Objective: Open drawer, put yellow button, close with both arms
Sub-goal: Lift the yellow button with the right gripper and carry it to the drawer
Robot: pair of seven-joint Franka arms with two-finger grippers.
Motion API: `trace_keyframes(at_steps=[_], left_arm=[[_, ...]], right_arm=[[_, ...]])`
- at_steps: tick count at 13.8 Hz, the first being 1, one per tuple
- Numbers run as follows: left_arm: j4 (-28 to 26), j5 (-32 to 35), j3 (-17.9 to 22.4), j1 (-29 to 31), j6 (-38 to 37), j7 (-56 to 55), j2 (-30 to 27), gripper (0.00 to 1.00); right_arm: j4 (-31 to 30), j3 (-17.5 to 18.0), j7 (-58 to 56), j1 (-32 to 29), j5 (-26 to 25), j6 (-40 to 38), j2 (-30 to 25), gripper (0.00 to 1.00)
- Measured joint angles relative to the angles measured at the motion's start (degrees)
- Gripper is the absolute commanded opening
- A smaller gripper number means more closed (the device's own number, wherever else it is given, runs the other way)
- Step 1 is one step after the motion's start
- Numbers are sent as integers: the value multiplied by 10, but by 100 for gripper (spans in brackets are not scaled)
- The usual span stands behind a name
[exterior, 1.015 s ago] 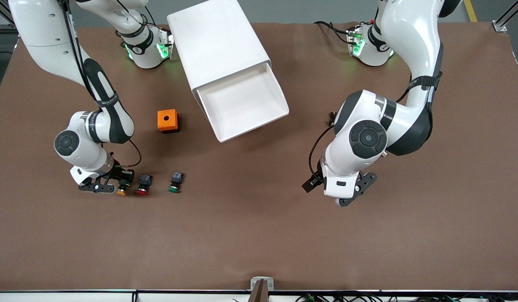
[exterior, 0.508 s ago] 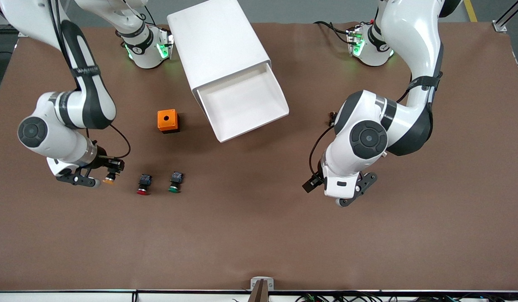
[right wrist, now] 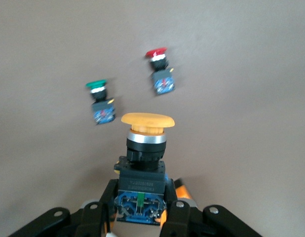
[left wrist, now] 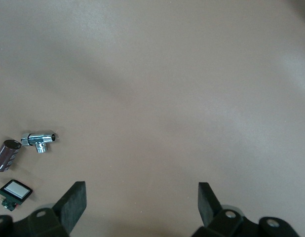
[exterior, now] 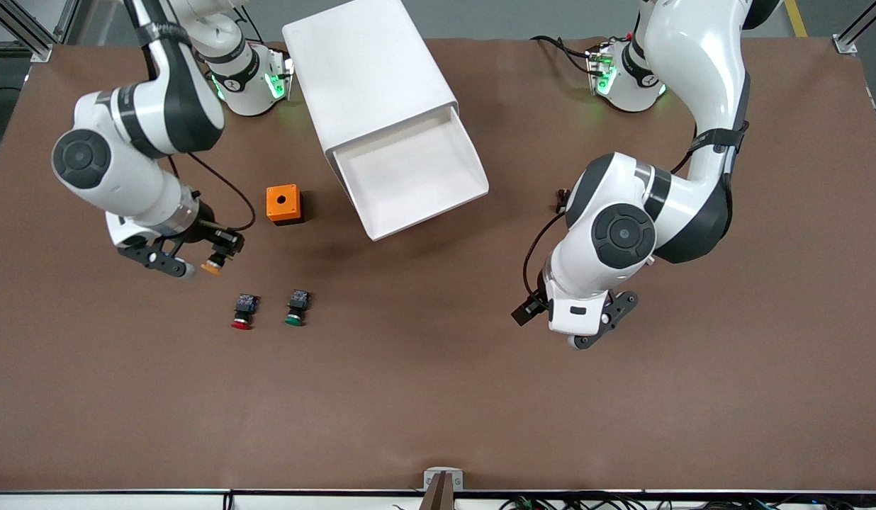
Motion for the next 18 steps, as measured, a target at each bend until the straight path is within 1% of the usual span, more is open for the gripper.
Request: trace_keyframes(at_steps=[4, 7, 13, 18], left_arm=[[0, 0, 0, 0, 0, 0, 0, 99], [0, 0, 0, 0, 0, 0, 0, 99], [0, 0, 0, 0, 0, 0, 0, 99], [0, 0, 0, 0, 0, 0, 0, 99]], right_arm=[[2, 1, 105, 56, 12, -27, -36, 0], [18, 2, 202, 110, 13, -45, -49, 0], [48, 2, 382, 217, 14, -51, -49, 0], [73, 2, 485, 275, 12, -48, -33, 0]])
